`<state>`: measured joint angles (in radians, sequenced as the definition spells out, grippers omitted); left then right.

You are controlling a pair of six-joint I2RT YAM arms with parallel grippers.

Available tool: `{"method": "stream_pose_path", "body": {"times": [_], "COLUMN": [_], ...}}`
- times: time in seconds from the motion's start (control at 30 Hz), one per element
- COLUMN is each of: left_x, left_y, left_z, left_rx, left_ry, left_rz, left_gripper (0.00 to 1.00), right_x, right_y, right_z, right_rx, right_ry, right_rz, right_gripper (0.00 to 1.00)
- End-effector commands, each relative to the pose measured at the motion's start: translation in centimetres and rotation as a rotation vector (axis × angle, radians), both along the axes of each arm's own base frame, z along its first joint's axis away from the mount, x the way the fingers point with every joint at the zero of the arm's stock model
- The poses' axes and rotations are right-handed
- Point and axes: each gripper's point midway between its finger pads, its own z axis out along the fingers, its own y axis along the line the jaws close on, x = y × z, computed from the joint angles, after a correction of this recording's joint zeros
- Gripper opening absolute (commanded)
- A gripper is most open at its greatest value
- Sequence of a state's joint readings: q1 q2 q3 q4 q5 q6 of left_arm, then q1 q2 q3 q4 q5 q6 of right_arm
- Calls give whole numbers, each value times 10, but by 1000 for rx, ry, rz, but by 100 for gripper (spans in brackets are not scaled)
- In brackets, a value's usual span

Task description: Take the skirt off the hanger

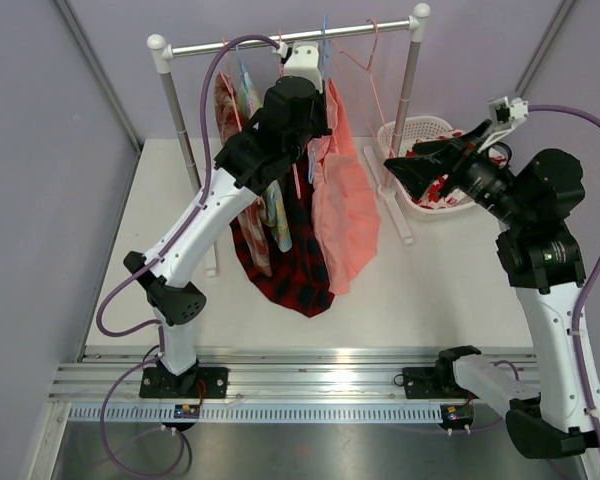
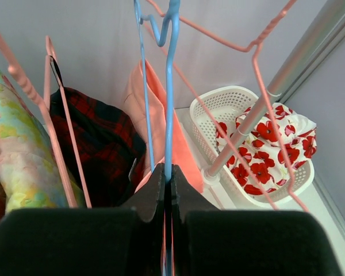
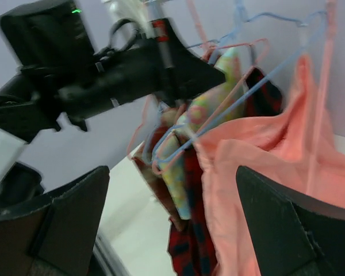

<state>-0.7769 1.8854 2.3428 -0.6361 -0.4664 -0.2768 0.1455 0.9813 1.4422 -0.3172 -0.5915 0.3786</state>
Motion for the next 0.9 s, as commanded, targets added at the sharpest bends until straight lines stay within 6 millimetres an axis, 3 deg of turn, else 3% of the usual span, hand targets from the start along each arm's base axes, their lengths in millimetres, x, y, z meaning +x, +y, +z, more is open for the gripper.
{"method": "stream_pose_path", "body": {"times": [0.0,0.07,0.1,0.2,0.3,0.33,0.4,0.67,0.87], "left_x": [-27,-31,-32,-36,-37,-37,-38,-40,-37], "left_y": [14,12,11,16,25,27,33,32,25], "left_z": [83,89,92,107,114,114,114,119,116], "left_rx": [-189,-210,-220,-256,-268,-268,-268,-308,-313], "left_ry": [-152,-163,-168,-192,-211,-211,-215,-235,-231], "left_rz": [-17,-23,-27,-19,17,25,43,49,46], "left_gripper": [0,0,0,0,0,0,0,0,0], "right_x": [-25,-2,-10,16,30,36,36,49,52], "right_y": [50,62,80,85,70,57,48,65,99], "right_z": [31,9,7,-35,-67,-75,-90,-124,-117], "right_rx": [-42,-104,-119,-200,-229,-236,-246,-267,-255], "right_ry": [-77,11,26,141,224,241,273,324,307], "right_rz": [135,36,63,-91,-268,-356,-405,-405,-339], "right_gripper": [99,99,99,99,99,99,99,99,98]}}
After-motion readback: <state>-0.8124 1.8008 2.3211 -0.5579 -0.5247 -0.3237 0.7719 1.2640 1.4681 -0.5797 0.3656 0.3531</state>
